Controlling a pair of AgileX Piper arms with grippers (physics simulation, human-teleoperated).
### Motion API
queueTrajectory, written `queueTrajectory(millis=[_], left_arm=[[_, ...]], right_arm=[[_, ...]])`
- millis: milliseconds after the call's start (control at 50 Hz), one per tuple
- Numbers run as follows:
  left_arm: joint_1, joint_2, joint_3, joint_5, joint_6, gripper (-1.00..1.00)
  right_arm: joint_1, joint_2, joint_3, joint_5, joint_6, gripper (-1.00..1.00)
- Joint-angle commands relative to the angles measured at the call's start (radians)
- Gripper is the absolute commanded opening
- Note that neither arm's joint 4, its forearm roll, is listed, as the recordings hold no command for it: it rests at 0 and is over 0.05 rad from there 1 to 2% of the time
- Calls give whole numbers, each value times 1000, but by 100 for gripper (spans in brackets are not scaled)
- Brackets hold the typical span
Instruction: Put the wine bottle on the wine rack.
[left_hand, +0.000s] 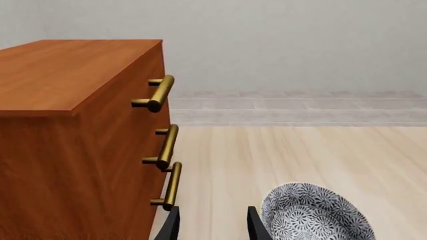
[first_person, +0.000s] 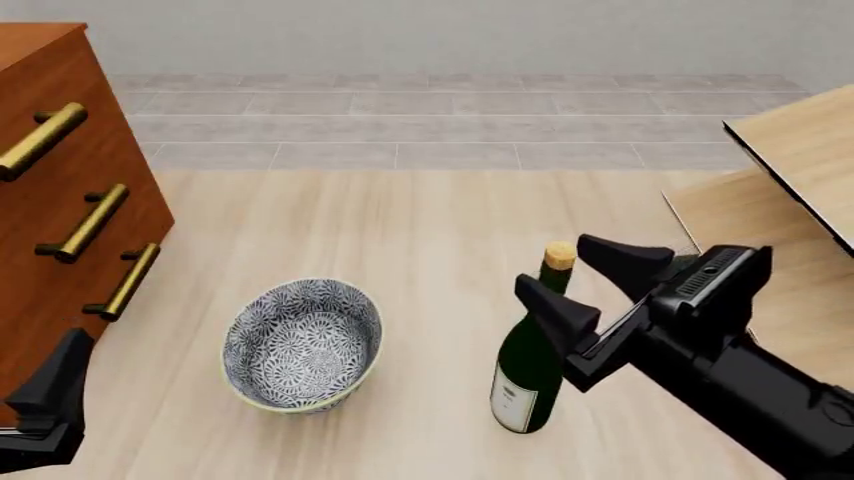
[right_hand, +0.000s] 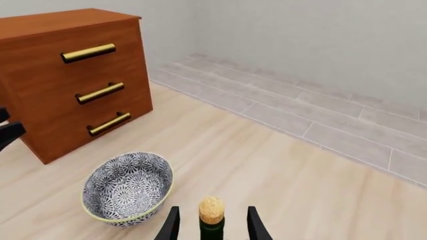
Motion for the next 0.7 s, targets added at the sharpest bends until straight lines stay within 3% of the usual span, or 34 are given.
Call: queueTrajectory(millis=[20,620,640,700], left_arm=[[4,0,0,3,-3,100],[10,-2,0,8,-9,100],[11,-2,0,8,-7,100],[11,-2,0,7,-7,100]], right_arm=[[-7,28,10,-32,10,100],[-10,89,38,-91,35,100],[-11,90,39,-91,35,-100],[-12,67,38,-70,36,-100]])
